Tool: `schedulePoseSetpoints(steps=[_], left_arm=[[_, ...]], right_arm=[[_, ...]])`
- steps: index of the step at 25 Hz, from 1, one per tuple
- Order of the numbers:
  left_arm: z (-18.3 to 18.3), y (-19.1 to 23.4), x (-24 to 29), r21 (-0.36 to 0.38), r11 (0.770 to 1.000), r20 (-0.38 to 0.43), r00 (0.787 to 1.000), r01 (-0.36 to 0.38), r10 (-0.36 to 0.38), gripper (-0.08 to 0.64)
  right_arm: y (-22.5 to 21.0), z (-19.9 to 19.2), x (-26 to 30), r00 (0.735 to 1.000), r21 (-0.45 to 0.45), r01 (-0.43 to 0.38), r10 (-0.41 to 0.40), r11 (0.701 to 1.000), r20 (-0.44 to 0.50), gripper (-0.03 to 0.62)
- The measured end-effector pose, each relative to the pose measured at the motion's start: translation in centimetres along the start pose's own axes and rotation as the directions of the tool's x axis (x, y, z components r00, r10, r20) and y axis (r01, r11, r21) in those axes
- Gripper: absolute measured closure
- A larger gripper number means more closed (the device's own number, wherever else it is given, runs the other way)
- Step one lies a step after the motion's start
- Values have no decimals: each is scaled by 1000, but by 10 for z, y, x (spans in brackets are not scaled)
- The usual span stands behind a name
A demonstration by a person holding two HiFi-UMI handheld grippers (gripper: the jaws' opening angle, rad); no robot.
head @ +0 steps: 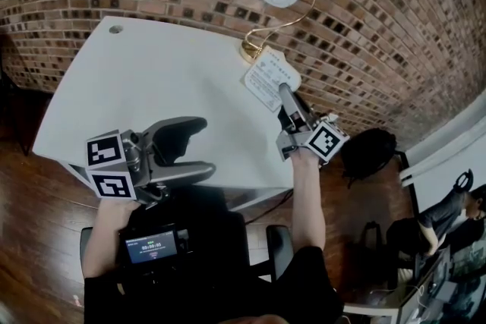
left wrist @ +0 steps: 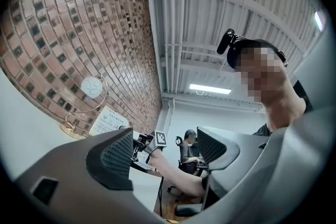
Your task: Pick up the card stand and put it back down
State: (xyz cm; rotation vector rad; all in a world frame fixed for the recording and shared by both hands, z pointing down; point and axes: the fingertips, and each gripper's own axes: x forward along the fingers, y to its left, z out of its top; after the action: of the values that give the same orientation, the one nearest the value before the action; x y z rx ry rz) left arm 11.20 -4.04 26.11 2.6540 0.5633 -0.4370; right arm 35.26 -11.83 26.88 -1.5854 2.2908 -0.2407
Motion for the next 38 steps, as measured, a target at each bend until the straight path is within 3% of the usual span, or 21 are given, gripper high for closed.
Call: schedulePoseSetpoints(steps=[4, 8, 15, 24, 38], left_arm=[[0, -1, -1, -10, 1000, 9, 1000, 6, -6, 187], [5, -3, -4, -13, 1000, 21, 1000, 9, -8, 187], [11, -7, -9, 3, 1000, 33, 999, 8, -8, 187], [15, -9, -20, 19, 1000, 43, 999, -14, 13, 187], [19, -7, -36, 41, 998, 55, 998, -45, 43, 187]], right_arm=[[24, 10, 9, 994, 42, -109, 108, 993, 28, 571], [55, 13, 20, 972, 89, -235, 231, 968, 53, 571], [102, 20, 39, 929, 60, -369, 366, 927, 56, 571], [136, 18, 62, 887, 76, -463, 461, 883, 38, 571], [162, 6, 78, 845, 100, -534, 534, 840, 26, 571]])
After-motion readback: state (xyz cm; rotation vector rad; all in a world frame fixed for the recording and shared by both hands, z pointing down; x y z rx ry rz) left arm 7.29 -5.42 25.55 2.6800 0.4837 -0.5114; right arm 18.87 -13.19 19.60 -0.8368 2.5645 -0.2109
